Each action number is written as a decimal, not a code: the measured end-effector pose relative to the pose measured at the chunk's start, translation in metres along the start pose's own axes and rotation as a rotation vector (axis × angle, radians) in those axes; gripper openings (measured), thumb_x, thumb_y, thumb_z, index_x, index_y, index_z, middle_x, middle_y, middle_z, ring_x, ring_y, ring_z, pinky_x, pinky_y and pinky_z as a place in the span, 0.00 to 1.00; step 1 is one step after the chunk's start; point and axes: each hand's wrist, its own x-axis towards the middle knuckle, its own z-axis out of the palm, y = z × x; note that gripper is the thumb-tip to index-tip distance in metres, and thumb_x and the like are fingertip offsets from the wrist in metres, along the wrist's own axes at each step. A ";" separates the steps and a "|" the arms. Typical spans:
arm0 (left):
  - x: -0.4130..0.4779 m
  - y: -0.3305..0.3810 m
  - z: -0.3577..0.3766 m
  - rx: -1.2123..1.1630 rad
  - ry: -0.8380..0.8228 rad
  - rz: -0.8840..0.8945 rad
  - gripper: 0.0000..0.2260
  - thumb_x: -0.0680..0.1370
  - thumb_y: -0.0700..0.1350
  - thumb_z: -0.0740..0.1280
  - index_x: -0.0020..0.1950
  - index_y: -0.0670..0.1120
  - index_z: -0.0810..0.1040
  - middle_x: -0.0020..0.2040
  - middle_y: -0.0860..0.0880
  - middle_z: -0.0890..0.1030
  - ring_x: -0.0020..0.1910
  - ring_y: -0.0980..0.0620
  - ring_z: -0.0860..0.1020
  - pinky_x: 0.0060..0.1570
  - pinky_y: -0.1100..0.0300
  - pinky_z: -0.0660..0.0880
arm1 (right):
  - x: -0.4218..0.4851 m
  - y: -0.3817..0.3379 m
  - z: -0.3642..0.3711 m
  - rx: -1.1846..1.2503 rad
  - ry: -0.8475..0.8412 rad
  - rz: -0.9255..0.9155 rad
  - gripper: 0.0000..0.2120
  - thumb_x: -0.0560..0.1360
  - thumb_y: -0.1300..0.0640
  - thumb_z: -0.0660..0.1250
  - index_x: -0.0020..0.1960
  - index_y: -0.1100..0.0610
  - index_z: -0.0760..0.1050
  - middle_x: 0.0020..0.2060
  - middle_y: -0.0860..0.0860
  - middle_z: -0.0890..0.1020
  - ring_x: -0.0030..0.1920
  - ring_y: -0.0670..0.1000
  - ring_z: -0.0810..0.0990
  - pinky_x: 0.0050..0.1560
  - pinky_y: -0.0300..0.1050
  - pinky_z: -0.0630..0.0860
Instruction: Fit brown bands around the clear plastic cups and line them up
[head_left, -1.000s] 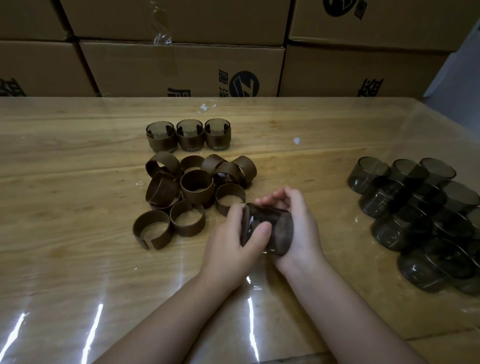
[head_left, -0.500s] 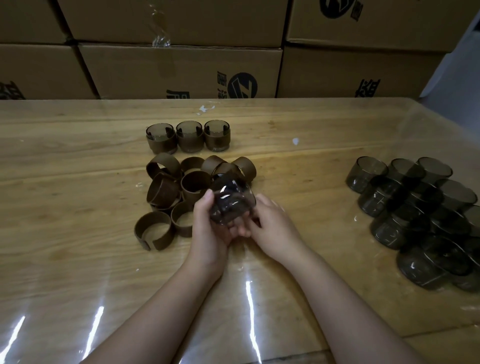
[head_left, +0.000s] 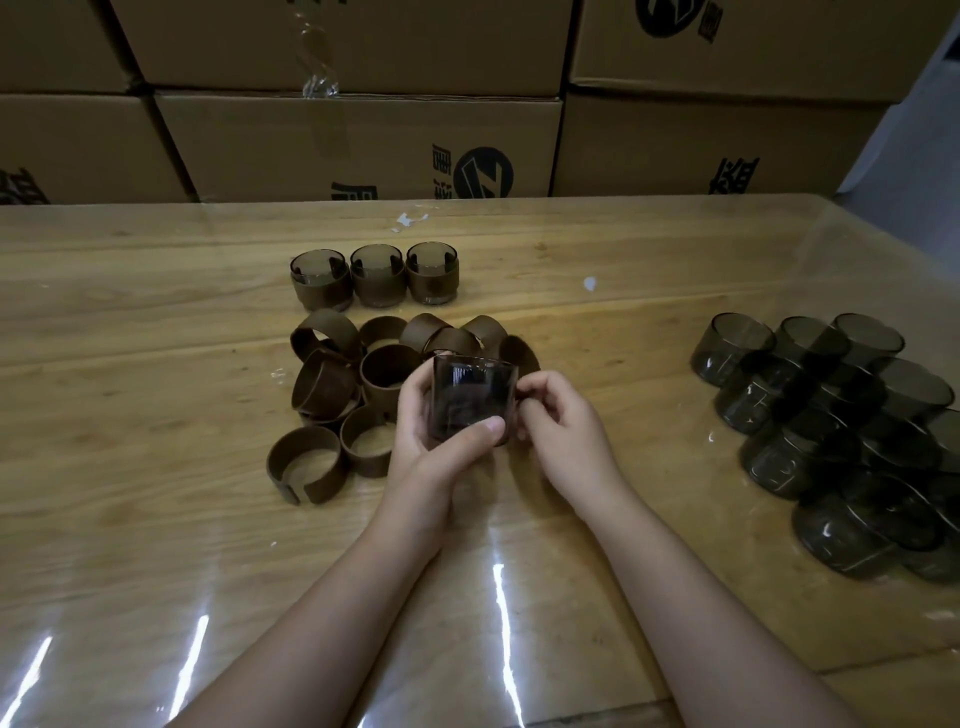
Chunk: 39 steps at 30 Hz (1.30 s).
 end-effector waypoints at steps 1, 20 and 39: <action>0.000 -0.001 0.000 0.018 0.016 0.006 0.36 0.60 0.46 0.75 0.66 0.51 0.67 0.59 0.46 0.79 0.60 0.47 0.78 0.52 0.56 0.77 | 0.000 -0.001 0.000 0.029 0.007 0.012 0.14 0.79 0.63 0.61 0.45 0.43 0.74 0.37 0.45 0.80 0.39 0.43 0.78 0.41 0.38 0.74; -0.003 0.001 0.004 0.244 0.028 0.016 0.30 0.58 0.51 0.78 0.56 0.57 0.70 0.51 0.53 0.79 0.46 0.63 0.81 0.43 0.68 0.77 | 0.005 -0.011 -0.027 0.248 0.190 -0.043 0.15 0.75 0.70 0.66 0.47 0.49 0.75 0.43 0.50 0.83 0.39 0.45 0.85 0.41 0.36 0.79; 0.005 -0.010 0.001 -0.022 -0.047 -0.141 0.28 0.64 0.54 0.73 0.62 0.53 0.69 0.53 0.53 0.83 0.51 0.53 0.81 0.42 0.58 0.78 | -0.011 -0.028 -0.027 0.234 0.145 -0.257 0.14 0.76 0.63 0.67 0.44 0.43 0.77 0.43 0.41 0.83 0.47 0.41 0.81 0.45 0.37 0.78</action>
